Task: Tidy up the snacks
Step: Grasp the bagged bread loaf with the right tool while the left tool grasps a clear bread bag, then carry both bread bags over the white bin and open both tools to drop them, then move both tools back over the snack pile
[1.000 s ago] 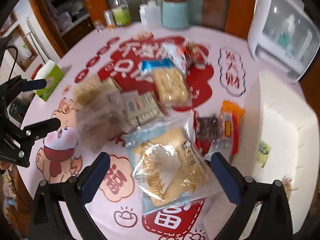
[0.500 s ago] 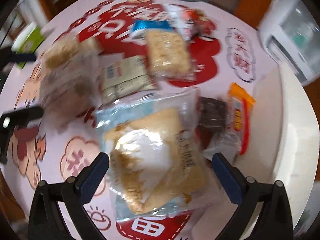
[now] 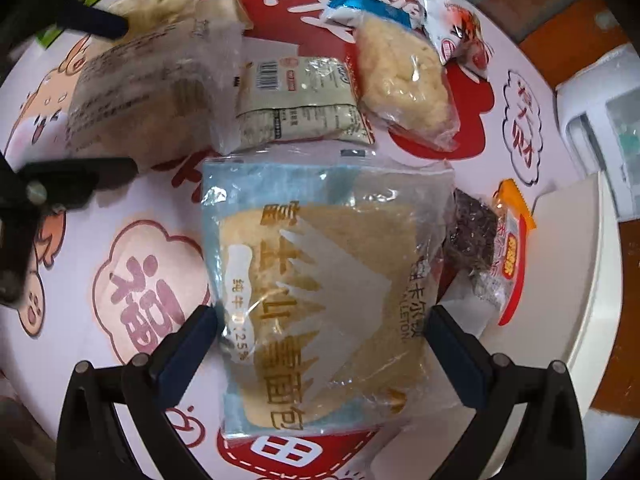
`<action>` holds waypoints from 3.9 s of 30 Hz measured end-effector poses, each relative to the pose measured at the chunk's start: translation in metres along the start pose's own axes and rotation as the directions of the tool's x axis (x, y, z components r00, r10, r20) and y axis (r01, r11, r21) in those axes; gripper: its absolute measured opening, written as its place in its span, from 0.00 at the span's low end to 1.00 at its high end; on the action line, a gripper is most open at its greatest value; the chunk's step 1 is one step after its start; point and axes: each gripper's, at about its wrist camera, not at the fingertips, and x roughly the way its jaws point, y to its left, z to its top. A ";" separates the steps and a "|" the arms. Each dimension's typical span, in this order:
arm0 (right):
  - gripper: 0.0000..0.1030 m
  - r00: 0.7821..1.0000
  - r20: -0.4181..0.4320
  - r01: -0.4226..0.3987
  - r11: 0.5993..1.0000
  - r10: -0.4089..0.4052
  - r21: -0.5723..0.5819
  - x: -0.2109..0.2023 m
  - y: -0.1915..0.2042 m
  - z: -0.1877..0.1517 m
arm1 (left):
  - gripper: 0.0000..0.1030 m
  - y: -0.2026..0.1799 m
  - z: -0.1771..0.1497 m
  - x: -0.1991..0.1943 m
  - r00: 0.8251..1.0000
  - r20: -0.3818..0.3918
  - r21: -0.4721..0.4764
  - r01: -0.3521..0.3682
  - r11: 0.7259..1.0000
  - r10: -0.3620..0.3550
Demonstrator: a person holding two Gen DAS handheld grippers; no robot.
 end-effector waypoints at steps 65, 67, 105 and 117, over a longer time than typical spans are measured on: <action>0.67 0.819 0.418 -0.074 0.649 -0.394 0.757 -0.159 -0.234 -0.203 | 0.66 -0.227 0.154 -0.152 0.875 0.483 -0.174 0.142 0.975 -0.041; 0.67 0.827 0.401 -0.070 0.636 -0.394 0.769 -0.149 -0.240 -0.204 | 0.66 -0.228 0.162 -0.135 0.885 0.463 -0.183 0.146 0.972 -0.046; 0.99 0.740 0.511 -0.120 0.662 -0.437 0.739 -0.152 -0.231 -0.194 | 0.97 -0.222 0.123 -0.126 0.904 0.396 -0.070 0.204 0.976 -0.161; 0.99 0.739 0.526 -0.111 0.693 -0.422 0.712 -0.189 -0.186 -0.204 | 0.97 -0.168 0.062 -0.179 0.900 0.435 -0.129 0.104 0.986 -0.038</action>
